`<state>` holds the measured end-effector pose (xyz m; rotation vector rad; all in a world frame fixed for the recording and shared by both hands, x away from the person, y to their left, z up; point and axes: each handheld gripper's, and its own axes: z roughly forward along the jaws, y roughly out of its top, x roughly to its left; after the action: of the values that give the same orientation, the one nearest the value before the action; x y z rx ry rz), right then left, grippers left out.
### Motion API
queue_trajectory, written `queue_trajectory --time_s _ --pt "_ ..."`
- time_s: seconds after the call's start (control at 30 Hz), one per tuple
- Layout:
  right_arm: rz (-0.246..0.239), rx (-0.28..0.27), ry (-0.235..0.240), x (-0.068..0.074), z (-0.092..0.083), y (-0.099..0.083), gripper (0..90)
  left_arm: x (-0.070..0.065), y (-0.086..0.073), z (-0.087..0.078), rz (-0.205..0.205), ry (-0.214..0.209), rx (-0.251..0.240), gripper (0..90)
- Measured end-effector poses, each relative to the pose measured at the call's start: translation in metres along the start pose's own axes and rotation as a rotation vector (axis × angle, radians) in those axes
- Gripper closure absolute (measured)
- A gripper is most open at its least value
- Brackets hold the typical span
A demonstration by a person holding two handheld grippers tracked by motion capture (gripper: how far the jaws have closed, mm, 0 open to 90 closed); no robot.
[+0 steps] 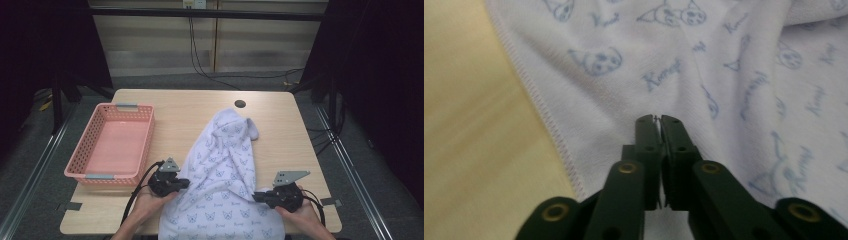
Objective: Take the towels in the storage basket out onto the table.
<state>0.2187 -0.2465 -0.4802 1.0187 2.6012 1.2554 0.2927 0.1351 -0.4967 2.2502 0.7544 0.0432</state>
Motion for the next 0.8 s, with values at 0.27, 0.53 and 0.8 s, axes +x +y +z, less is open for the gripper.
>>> queue_trajectory --time_s 0.27,0.53,0.8 --pt "-0.015 0.051 0.022 0.012 -0.004 -0.011 87.2 -0.036 -0.040 -0.032 -0.013 -0.115 0.053 89.4" --pt "0.008 -0.018 0.014 0.008 -0.017 -0.005 64.9 -0.033 -0.028 -0.031 -0.028 -0.155 -0.024 78.7" --pt "0.040 -0.061 -0.108 -0.036 0.007 0.035 54.5 0.007 0.003 -0.005 -0.096 -0.048 -0.083 69.8"
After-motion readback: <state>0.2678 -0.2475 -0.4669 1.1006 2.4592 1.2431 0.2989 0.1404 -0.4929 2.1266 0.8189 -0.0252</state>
